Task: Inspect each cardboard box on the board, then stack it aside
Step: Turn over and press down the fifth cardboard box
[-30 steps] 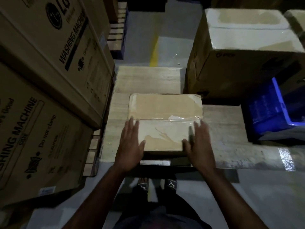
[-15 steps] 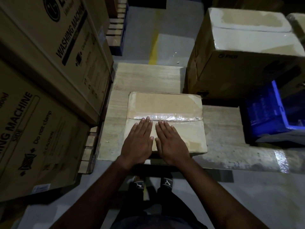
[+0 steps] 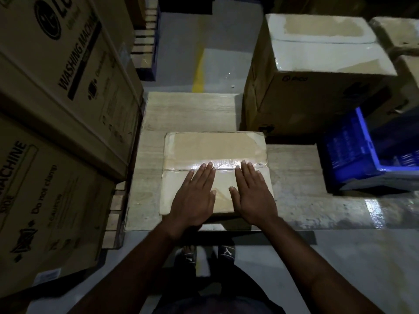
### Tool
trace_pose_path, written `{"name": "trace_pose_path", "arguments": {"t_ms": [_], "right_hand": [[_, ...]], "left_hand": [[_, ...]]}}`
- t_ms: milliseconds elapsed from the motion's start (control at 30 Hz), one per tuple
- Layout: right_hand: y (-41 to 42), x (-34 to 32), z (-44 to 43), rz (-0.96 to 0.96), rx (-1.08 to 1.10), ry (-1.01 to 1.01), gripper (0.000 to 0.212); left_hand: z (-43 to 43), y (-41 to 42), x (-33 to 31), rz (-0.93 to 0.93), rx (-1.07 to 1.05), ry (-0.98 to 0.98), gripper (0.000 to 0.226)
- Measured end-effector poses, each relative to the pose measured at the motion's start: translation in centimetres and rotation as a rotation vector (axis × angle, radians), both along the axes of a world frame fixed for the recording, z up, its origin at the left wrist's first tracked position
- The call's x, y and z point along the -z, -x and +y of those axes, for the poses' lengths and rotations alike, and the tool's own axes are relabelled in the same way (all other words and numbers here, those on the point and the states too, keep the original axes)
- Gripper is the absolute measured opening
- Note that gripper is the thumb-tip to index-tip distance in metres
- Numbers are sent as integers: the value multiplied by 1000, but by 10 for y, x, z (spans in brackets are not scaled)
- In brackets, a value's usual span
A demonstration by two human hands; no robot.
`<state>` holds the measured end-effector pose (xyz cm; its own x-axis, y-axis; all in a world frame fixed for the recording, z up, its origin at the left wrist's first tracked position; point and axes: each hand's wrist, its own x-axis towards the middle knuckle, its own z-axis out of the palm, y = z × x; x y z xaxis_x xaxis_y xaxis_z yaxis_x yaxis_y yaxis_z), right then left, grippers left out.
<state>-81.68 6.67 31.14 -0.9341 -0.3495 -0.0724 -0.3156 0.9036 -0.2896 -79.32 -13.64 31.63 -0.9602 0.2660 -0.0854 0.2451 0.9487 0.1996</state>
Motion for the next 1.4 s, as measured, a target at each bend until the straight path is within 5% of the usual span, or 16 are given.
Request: {"name": "trace_pose_path", "arguments": {"t_ms": [300, 467, 767, 867, 1033, 1200, 1400], "right_hand": [[34, -22, 3, 64, 33, 26, 49], [79, -15, 1, -13, 65, -43, 68], [88, 0, 0, 37, 57, -133, 71], [86, -6, 0, 68, 173, -39, 72], [91, -15, 9, -192, 789, 384, 74], [90, -29, 17, -352, 688, 579, 49], [83, -50, 20, -366, 730, 717, 49]], "left_hand": [[-10, 23, -17, 44, -83, -124, 62], [-37, 72, -10, 54, -256, -13, 69], [-45, 79, 5, 61, -256, 114, 71], [-44, 79, 2, 69, -317, 111, 73], [-51, 77, -6, -128, -920, -258, 86], [-59, 74, -27, -244, -968, -495, 59], [-54, 71, -59, -258, -1055, -561, 62]]}}
